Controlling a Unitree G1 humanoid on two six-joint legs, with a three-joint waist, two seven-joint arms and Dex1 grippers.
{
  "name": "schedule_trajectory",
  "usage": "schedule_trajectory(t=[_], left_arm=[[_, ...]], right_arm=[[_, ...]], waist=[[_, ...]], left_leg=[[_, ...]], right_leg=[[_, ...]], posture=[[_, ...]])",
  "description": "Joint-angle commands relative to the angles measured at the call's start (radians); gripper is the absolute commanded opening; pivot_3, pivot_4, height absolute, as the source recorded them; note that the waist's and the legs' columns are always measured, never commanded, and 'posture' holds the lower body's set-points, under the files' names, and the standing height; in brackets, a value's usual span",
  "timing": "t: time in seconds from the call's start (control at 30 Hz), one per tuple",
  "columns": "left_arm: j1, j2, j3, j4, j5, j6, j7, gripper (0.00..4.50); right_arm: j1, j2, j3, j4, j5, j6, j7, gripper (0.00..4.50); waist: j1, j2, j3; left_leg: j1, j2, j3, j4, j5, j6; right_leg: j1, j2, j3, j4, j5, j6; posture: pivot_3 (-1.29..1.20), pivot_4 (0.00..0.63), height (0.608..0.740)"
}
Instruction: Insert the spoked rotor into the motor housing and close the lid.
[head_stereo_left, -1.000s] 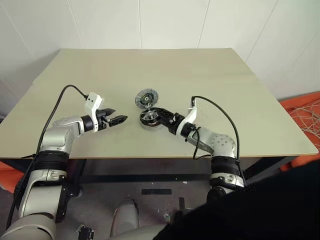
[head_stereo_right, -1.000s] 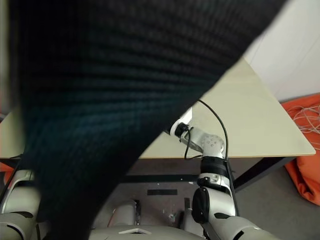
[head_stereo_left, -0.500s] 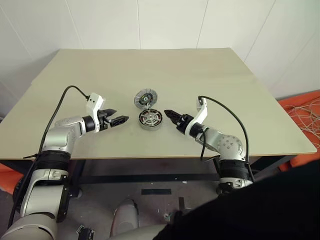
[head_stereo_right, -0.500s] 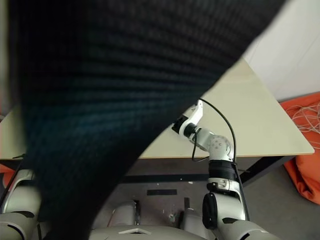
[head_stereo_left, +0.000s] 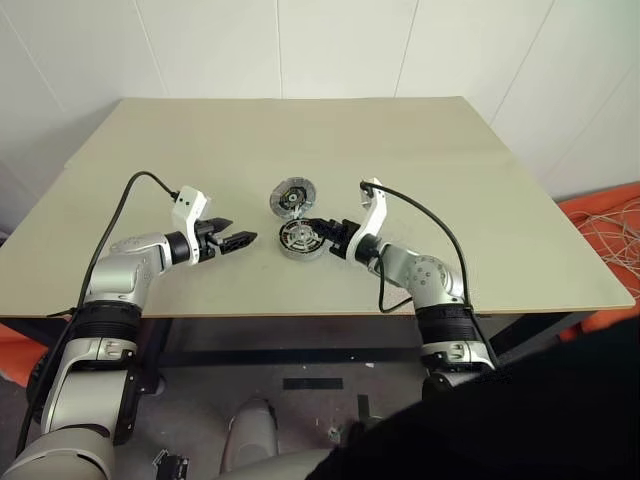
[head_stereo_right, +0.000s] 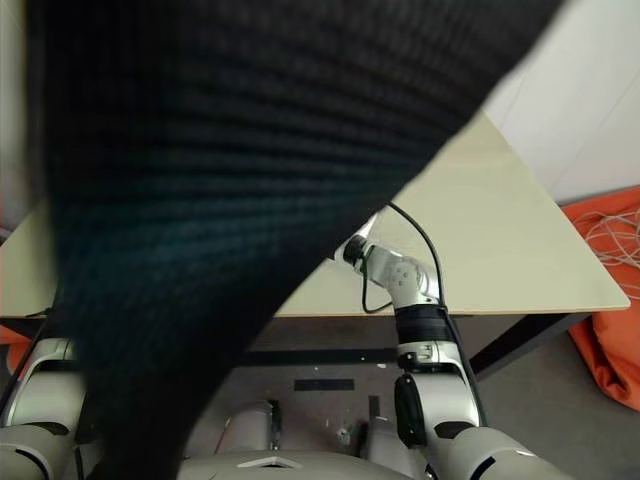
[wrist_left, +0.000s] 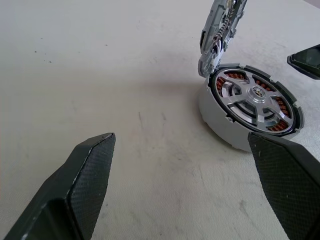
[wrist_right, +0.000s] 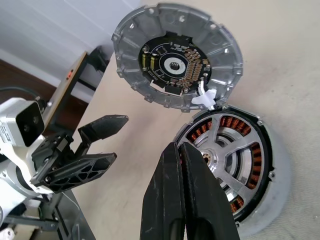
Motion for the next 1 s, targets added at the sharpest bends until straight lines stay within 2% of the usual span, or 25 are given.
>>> schedule_trajectory(t=[0.03,0.27,0.7,1.0], left_arm=[[-0.012,0.003,0.015,-0.03,-0.006,-0.019,0.006,4.5],[-0.008,-0.002,0.013,-0.033,-0.006,-0.026,0.01,4.5],[-0.016,-0.009,0.005,-0.023,-0.002,-0.038,0.011,4.5],[-0.018,-0.01,0.006,-0.021,0.002,-0.045,0.014,4.5]], right_arm=[[-0.035,0.021,0.024,0.014,-0.019,-0.014,0.035,0.04],[-0.044,0.039,0.041,0.147,-0.105,-0.055,0.043,0.04],[-0.066,0.03,-0.037,0.023,-0.051,-0.013,0.057,0.04],[-0.069,0.037,-0.045,0.145,-0.101,-0.041,0.042,0.04]], waist=[[0.0,0.0,0.0],[0.001,0.0,0.0],[0.0,0.0,0.0],[0.0,0.0,0.0]], left_leg=[[0.0,0.0,0.0,0.0,0.0,0.0],[0.0,0.0,0.0,0.0,0.0,0.0],[0.003,0.0,-0.001,0.0,0.0,0.0],[0.003,0.0,0.0,0.0,0.0,0.0]], right_leg=[[0.0,0.0,0.0,0.0,0.0,0.0],[0.001,0.0,0.0,0.0,0.0,0.0],[0.003,0.0,0.0,0.0,0.0,0.0],[0.003,0.0,0.0,0.0,0.0,0.0]], posture=[[0.0,0.0,0.74],[0.0,0.0,0.74],[0.0,0.0,0.74],[0.0,0.0,0.74]])
